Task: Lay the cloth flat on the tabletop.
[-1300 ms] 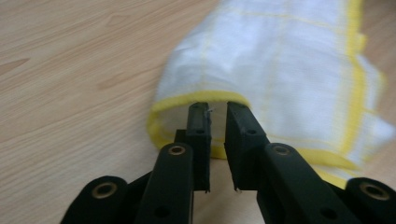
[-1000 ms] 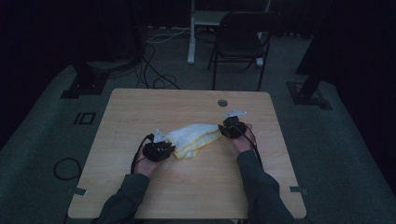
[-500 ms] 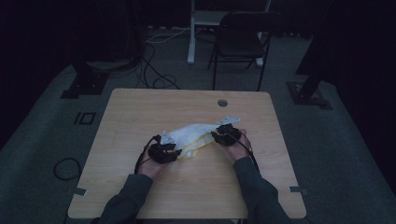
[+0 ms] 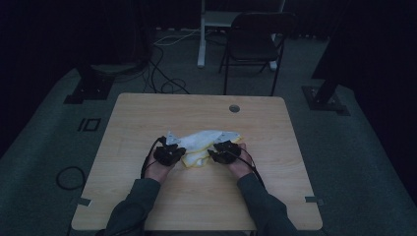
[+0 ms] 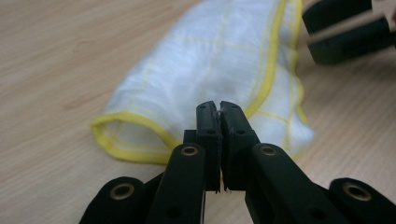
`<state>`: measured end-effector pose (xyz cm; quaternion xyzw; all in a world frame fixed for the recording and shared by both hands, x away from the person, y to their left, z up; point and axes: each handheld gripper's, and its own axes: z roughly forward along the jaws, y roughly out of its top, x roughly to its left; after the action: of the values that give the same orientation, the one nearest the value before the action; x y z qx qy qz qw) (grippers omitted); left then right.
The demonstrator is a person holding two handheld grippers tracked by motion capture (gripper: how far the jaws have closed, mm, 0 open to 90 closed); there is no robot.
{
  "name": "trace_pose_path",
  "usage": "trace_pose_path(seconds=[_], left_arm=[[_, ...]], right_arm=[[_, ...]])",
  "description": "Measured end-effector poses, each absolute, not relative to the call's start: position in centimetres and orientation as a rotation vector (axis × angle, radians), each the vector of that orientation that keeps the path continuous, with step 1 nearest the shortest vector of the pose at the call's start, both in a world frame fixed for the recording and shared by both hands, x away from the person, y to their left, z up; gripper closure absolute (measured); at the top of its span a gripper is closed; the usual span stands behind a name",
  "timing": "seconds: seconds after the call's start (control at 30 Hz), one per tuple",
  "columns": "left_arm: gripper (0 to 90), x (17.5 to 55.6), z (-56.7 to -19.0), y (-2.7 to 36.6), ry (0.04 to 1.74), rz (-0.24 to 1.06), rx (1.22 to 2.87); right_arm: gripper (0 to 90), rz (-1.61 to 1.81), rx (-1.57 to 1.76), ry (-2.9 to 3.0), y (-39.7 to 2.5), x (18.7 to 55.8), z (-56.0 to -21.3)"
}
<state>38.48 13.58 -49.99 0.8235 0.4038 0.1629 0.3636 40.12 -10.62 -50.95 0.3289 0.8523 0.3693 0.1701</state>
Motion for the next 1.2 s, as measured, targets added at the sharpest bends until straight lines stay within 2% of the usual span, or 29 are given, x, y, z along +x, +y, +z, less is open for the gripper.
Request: trace_pose_path(seconds=[0.57, 0.6, 0.63, 0.67, 0.7, 0.73, 0.8, 1.1, 1.2], left_arm=[[88.2, 42.1, -48.2, 13.9, 1.092, 0.474, 2.032], [88.3, 42.7, -48.1, 14.1, 1.108, 0.475, 2.015], [88.2, 42.7, -48.1, 14.1, 1.108, 0.475, 2.015], [88.3, 43.4, -48.0, 14.3, 1.126, 0.478, 2.002], [88.3, 43.4, -48.0, 14.3, 1.126, 0.478, 2.002], [88.3, 44.0, -48.0, 14.6, 1.148, 0.477, 1.985], [88.4, 44.5, -47.9, 14.9, 1.172, 0.479, 1.967], [88.4, 46.3, -47.9, 16.4, 1.262, 0.468, 1.906], [88.4, 46.6, -48.1, 16.6, 1.283, 0.466, 1.900]], right_arm=[[59.9, 1.056, 0.845, 2.504, -8.5, 39.5, -51.9], [66.7, 1.045, 0.847, 2.519, -8.4, 39.5, -52.1], [66.7, 1.045, 0.847, 2.519, -8.4, 39.5, -52.1], [77.0, 1.035, 0.825, 2.523, -8.3, 39.4, -52.2], [77.0, 1.035, 0.825, 2.523, -8.3, 39.4, -52.2], [87.2, 1.013, 0.810, 2.523, -8.3, 39.2, -52.2], [90.0, 1.007, 0.802, 2.518, -8.4, 39.2, -52.2], [90.0, 1.022, 0.800, 2.495, -9.6, 39.0, -51.6], [63.9, 1.063, 0.801, 2.501, -9.1, 39.1, -51.6]])
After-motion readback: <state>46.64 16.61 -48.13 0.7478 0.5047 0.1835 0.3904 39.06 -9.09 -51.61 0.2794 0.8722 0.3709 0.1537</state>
